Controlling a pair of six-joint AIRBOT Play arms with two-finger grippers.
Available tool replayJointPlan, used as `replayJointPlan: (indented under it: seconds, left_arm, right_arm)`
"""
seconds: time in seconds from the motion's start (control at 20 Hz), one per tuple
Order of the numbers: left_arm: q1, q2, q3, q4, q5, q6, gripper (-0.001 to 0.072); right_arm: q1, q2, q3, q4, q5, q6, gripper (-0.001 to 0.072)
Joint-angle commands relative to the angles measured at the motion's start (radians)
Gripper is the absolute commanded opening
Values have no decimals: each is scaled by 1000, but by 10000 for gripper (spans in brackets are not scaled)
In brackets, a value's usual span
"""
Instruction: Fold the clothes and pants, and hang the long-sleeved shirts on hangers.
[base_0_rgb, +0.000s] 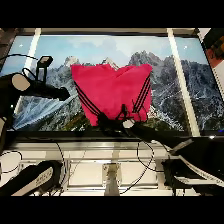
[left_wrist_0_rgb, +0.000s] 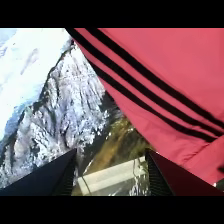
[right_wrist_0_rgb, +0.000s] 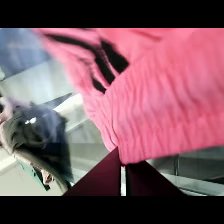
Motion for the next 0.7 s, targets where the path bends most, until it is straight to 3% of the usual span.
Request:
replayJointPlan:
  seconds: [0.0, 0.05, 0.1, 0.15, 0.2, 0.25, 0.3, 0.35, 0.5, 0.65]
  left_arm:
    - [0, -31, 1, -1, 47, 0, 463]
    - [0, -42, 1, -5, 62, 0, 411]
    - [0, -54, 1, -21, 76, 0, 273]
    - [0, -68, 1, -51, 99, 0, 211]
    - [0, -84, 1, -94, 123, 0, 216]
    - [0, -101, 1, -129, 144, 0, 279]
    - [0, -121, 1, -163, 156, 0, 390]
    - [0, -144, 1, -202, 157, 0, 437]
    - [1, -232, 1, -272, 173, 0, 447]
    - [2, -333, 1, -373, 238, 9, 446]
  right_arm:
    - [-124, 127, -108, -159, 63, 19, 12]
    - [-180, 172, -171, -183, 94, 26, 11]
    - [-235, 211, -229, -216, 142, 26, 12]
    - [-294, 246, -282, -258, 207, 26, 12]
    - [-365, 279, -328, -321, 297, 31, 12]
    - [-434, 303, -360, -384, 397, 41, 12]
    - [-516, 319, -378, -476, 516, 42, 12]
    - [-593, 324, -378, -592, 631, 42, 12]
    - [-848, 330, -374, -875, 892, 29, 10]
    - [-1099, 328, -359, -948, 1118, -159, 10]
